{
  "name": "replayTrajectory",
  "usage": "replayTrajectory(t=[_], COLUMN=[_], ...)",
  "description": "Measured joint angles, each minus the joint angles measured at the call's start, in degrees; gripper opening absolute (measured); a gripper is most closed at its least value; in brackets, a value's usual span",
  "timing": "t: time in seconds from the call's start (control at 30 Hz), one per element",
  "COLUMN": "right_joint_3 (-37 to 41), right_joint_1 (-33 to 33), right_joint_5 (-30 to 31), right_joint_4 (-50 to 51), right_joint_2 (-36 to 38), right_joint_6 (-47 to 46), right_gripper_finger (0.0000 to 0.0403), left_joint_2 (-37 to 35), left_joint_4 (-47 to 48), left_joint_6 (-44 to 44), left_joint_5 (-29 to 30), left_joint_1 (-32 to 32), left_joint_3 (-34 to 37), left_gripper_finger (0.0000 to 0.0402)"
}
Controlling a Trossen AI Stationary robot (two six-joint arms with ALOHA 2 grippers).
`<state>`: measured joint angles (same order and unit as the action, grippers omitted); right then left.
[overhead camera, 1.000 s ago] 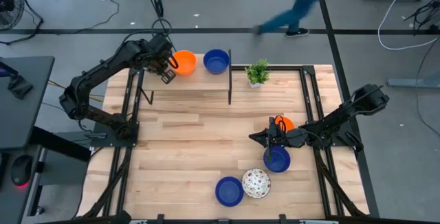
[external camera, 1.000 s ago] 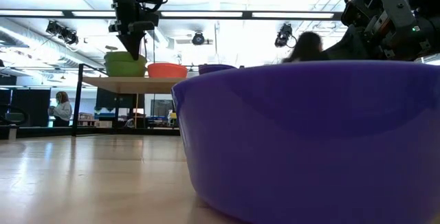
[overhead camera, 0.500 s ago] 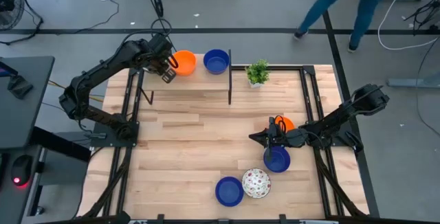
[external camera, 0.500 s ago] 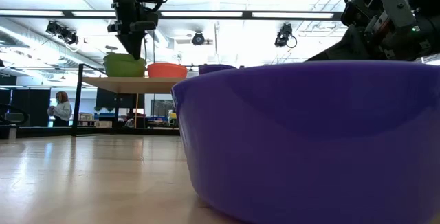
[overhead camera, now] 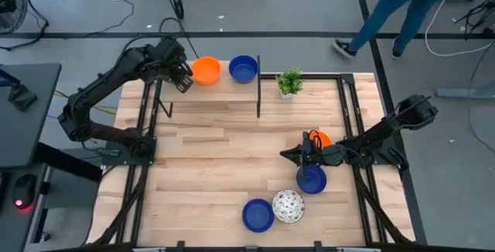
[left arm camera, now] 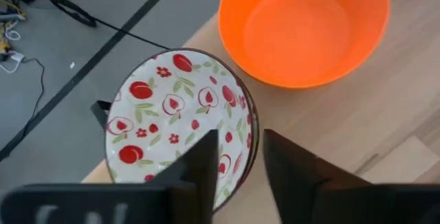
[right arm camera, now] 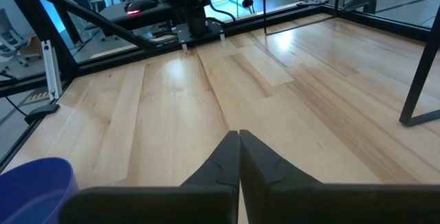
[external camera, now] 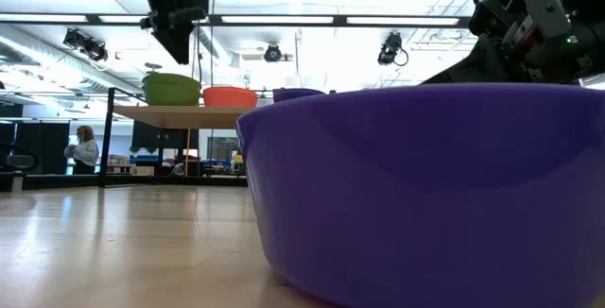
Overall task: Pick & Place Mini bowls
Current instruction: Stack the white bowl on top of the white bowl on the shelf
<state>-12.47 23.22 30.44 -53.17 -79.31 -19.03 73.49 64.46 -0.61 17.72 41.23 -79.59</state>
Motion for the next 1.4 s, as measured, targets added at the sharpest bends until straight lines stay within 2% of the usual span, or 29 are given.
replayTrajectory(t=[0.17,0.23,0.37,0.6,0.9,1.4], right_joint_3=[0.0,0.0,0.0,0.0,0.0,0.0], right_joint_1=[0.01,0.0,0.02,0.02,0.0,0.01], right_joint_5=[0.0,0.0,0.0,0.02,0.0,0.0], right_joint_4=[-0.02,-0.27,-0.85,-0.83,-0.83,-0.75], right_joint_2=[0.0,0.0,0.0,0.0,0.0,0.0], right_joint_6=[0.0,0.0,0.0,-0.02,0.0,0.0], right_gripper_finger=[0.0006,0.0006,0.0006,0.0006,0.0006,0.0006], left_joint_2=[-0.46,-0.46,-0.42,-0.39,-1.5,2.69], left_joint_4=[-0.07,-0.84,-3.21,-4.36,-5.79,-3.58], left_joint_6=[-0.1,-0.54,-0.69,-1.55,0.17,0.24], left_joint_5=[-3.18,-4.05,-4.0,-3.3,-2.75,-1.31], left_joint_1=[0.24,0.39,0.25,0.16,-0.89,0.61], left_joint_3=[1.61,3.22,6.12,6.51,2.16,2.34], left_gripper_finger=[0.0022,0.0008,0.0012,0.0005,0.0004,0.0003])
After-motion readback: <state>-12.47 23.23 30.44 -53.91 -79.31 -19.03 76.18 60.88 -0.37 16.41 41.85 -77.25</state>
